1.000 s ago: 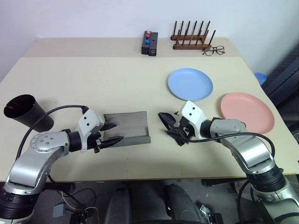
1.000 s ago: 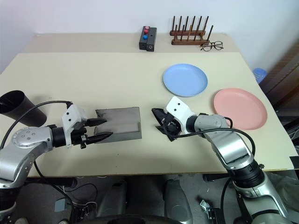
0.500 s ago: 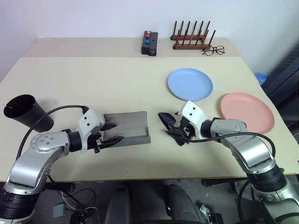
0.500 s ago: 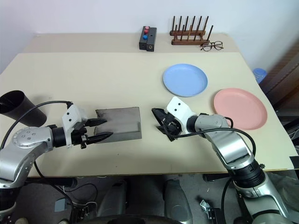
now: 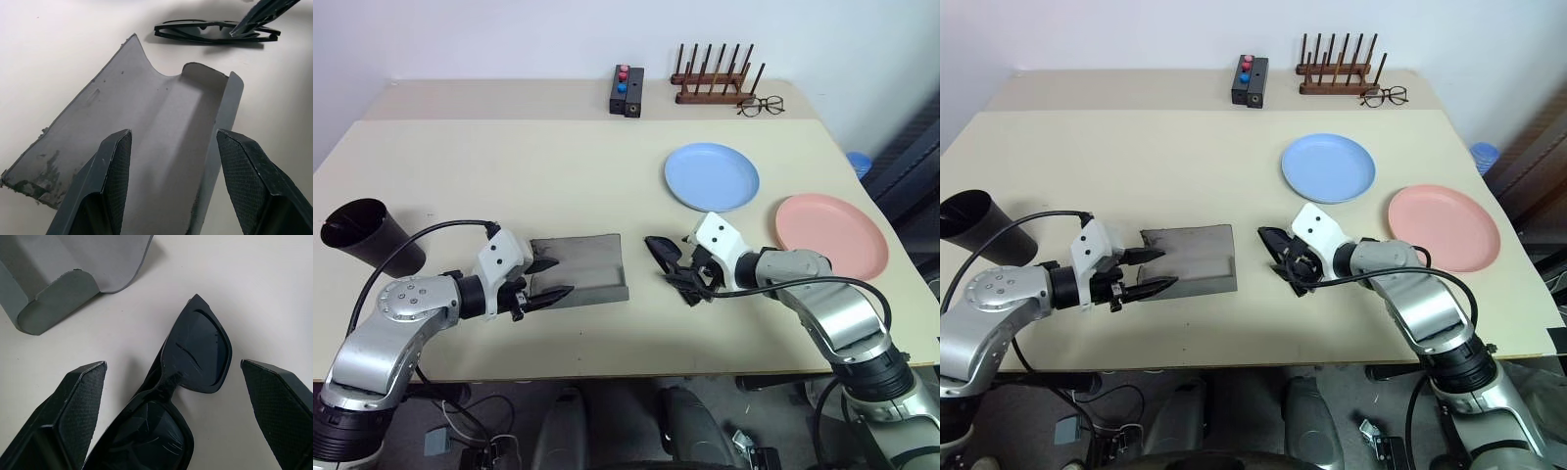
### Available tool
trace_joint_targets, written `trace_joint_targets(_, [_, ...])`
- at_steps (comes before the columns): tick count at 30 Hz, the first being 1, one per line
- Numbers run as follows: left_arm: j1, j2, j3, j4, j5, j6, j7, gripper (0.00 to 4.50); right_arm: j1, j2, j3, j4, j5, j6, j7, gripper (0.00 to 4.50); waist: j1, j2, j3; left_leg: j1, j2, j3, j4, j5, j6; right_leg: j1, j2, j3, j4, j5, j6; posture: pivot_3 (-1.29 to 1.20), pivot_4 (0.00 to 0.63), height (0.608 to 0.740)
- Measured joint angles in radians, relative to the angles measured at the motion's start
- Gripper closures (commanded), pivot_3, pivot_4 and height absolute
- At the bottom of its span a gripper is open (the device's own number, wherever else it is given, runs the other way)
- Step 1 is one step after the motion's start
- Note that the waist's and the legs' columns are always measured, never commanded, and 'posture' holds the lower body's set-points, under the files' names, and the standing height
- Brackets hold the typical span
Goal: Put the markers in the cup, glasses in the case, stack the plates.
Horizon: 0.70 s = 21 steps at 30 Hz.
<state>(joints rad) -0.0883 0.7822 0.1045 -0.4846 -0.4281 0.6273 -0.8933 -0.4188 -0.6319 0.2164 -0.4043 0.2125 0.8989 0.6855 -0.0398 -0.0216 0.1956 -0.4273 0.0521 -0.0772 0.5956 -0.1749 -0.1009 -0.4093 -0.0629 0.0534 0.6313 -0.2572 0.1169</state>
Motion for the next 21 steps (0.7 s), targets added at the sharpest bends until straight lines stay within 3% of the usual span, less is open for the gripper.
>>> trace_joint_targets(4, [0.005,0.000,-0.001,-0.011,-0.006,0.001,0.004,1.71,0.002,0.083,-0.077,0.022,0.072,0.142,-0.038,0.00,0.000,0.000,0.000,0.000,0.000,0.000,0.000,0.000,0.000,0.000,0.000,0.000,0.000,0.000,0.000,0.00,0.150,0.738])
trace_joint_targets(8, [0.006,0.001,-0.001,-0.011,-0.015,0.002,0.007,1.71,0.002,0.090,-0.089,0.027,0.088,0.184,-0.061,0.00,0.000,0.000,0.000,0.000,0.000,0.000,0.000,0.000,0.000,0.000,0.000,0.000,0.000,0.000,0.000,0.00,0.150,0.738])
trace_joint_targets(21, [0.006,0.012,-0.010,-0.015,-0.020,0.001,0.008,1.71,0.037,0.012,-0.111,0.027,0.119,0.076,-0.002,0.00,-0.001,0.000,0.000,0.000,0.000,0.000,0.000,0.000,0.000,0.000,0.000,0.000,-0.001,0.000,0.000,0.00,0.150,0.738])
